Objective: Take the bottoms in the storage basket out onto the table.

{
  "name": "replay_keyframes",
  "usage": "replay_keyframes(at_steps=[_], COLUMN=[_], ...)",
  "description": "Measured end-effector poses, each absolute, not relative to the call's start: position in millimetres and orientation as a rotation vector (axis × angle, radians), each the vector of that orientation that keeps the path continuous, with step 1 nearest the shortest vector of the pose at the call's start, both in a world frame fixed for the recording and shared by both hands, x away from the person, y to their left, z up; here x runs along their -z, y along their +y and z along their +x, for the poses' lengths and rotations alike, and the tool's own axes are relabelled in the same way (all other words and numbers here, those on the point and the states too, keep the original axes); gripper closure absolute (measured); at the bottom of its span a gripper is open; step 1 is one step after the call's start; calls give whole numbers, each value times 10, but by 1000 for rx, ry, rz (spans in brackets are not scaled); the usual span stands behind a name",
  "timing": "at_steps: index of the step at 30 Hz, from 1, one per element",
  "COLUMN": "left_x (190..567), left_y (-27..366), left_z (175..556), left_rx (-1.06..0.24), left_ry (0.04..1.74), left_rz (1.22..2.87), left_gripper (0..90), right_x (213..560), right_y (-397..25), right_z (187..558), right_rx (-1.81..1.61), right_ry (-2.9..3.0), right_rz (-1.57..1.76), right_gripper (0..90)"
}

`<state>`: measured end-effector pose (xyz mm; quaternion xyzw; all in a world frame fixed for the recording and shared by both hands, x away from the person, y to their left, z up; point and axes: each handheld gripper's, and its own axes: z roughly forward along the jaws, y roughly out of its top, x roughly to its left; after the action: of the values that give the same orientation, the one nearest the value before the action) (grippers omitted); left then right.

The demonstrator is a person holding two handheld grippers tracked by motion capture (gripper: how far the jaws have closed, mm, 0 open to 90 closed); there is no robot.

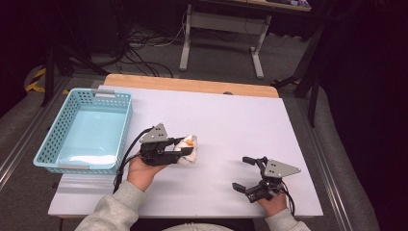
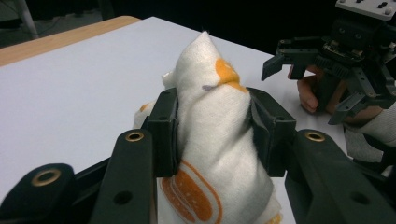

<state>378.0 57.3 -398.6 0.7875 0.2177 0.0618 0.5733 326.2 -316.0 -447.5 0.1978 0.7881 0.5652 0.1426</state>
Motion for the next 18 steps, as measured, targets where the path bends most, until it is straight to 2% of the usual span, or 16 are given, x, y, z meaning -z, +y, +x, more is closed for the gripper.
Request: replay_keyframes(at_steps=[18], left_x=[4186], left_y=[248], left_z=[3846], left_rx=[-100], left_ry=[495], left_rz=[1892], left_gripper=[574], right_x=[4476], right_y=[-3159], right_z=[3262], right_rx=[-1631], right_ry=[2276], right_rz=[568], right_gripper=[6])
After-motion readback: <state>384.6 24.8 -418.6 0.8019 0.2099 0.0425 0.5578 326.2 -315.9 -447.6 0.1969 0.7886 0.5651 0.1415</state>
